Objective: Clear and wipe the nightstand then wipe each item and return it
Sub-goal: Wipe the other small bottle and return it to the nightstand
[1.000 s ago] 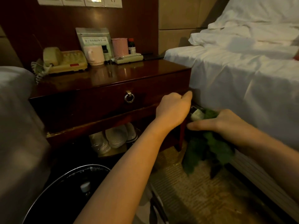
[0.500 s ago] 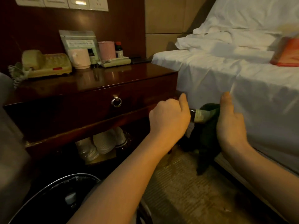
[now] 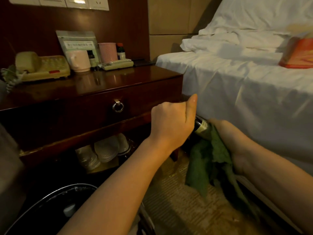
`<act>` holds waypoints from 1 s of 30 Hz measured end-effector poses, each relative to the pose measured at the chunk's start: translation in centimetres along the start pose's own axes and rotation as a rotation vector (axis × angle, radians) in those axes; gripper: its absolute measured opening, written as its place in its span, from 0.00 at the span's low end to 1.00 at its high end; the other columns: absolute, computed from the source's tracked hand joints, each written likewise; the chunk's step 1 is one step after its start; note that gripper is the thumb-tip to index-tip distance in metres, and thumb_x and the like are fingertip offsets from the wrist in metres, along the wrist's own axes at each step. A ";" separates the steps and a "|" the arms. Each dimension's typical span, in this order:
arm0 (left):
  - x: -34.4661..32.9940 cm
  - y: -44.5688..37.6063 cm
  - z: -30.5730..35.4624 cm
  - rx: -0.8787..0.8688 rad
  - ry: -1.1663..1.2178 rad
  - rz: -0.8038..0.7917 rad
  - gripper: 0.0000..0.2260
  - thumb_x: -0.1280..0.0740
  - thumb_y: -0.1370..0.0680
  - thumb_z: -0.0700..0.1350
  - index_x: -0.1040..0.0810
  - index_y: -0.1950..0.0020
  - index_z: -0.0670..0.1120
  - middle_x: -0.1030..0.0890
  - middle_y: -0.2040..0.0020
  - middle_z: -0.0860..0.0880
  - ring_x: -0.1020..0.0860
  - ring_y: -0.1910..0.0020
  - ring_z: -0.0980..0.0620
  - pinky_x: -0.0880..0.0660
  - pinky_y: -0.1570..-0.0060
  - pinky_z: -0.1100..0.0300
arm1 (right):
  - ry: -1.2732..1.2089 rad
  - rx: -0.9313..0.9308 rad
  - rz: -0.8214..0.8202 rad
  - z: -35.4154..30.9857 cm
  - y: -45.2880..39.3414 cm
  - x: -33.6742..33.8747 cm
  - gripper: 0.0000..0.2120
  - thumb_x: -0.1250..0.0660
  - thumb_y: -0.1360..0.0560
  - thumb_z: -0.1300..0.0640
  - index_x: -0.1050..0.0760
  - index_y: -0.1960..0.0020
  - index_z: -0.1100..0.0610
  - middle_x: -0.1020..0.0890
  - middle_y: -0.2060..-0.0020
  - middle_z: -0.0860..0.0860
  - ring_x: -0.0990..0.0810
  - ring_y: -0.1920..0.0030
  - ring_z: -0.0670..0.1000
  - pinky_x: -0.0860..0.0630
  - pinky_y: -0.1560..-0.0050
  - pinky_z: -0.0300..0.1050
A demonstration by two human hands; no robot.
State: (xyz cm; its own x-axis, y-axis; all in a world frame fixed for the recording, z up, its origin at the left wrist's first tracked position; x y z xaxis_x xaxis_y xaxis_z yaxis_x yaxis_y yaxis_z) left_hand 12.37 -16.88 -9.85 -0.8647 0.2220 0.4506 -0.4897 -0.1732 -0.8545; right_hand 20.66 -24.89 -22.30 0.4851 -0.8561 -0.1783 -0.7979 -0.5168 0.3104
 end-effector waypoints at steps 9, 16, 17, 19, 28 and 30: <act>-6.1 5.1 -5.9 1.007 0.535 -0.534 0.17 0.44 0.18 0.52 0.24 0.62 0.46 0.27 0.67 0.48 0.25 0.68 0.46 0.34 0.74 0.63 | 0.961 1.273 0.453 -10.2 8.6 -2.6 0.19 0.45 0.24 0.47 0.31 0.70 0.56 0.33 0.78 0.49 0.28 0.75 0.56 0.32 0.74 0.47; 1.6 0.3 -1.7 0.037 0.225 0.111 0.26 0.45 0.20 0.52 0.27 0.75 0.41 0.30 0.80 0.48 0.30 0.81 0.49 0.34 0.79 0.51 | 0.078 0.038 -0.140 -0.7 0.8 -2.1 0.09 0.40 0.25 0.57 0.26 0.56 0.63 0.31 0.67 0.59 0.34 0.67 0.59 0.33 0.63 0.49; 1.7 0.2 -1.8 0.089 0.291 0.124 0.26 0.44 0.21 0.53 0.26 0.74 0.40 0.30 0.79 0.49 0.30 0.80 0.51 0.34 0.78 0.51 | 0.048 0.053 -0.140 -0.8 0.8 -2.2 0.07 0.40 0.26 0.56 0.28 0.59 0.58 0.31 0.68 0.58 0.33 0.69 0.58 0.33 0.64 0.49; 1.1 0.0 -2.4 0.293 0.524 0.089 0.23 0.41 0.22 0.57 0.24 0.68 0.42 0.28 0.75 0.49 0.28 0.76 0.54 0.32 0.72 0.57 | 0.075 0.160 -0.028 -2.0 0.8 -1.3 0.12 0.39 0.26 0.50 0.27 0.63 0.57 0.26 0.68 0.57 0.27 0.68 0.56 0.31 0.62 0.51; -4.6 2.7 -2.3 0.785 1.085 -0.272 0.15 0.29 0.30 0.48 0.19 0.46 0.43 0.17 0.54 0.49 0.18 0.56 0.55 0.23 0.58 0.65 | 0.255 0.705 0.260 -7.8 4.6 0.6 0.19 0.46 0.19 0.47 0.23 0.56 0.57 0.19 0.61 0.57 0.20 0.61 0.51 0.24 0.60 0.48; -4.3 2.4 -2.6 0.811 1.178 -0.231 0.12 0.32 0.26 0.46 0.20 0.45 0.44 0.16 0.50 0.46 0.17 0.51 0.53 0.21 0.52 0.61 | 0.189 0.600 0.211 -6.8 3.4 1.0 0.20 0.48 0.19 0.45 0.22 0.53 0.55 0.18 0.57 0.55 0.18 0.56 0.50 0.23 0.55 0.44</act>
State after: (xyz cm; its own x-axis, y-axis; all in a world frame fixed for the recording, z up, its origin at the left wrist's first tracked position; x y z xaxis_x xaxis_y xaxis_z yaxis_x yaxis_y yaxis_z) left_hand 15.26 -15.77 -14.49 -0.3626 0.8959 -0.2564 -0.8760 -0.4216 -0.2341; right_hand 20.85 -27.45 -15.10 0.3073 -0.9515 0.0128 -0.9171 -0.2997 -0.2629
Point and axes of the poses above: each hand's wrist, its own y-axis away from the middle knuckle, its own x-axis out of the back of the hand, z = x × y, the point moved 10 cm from there along -y, towards the middle knuckle
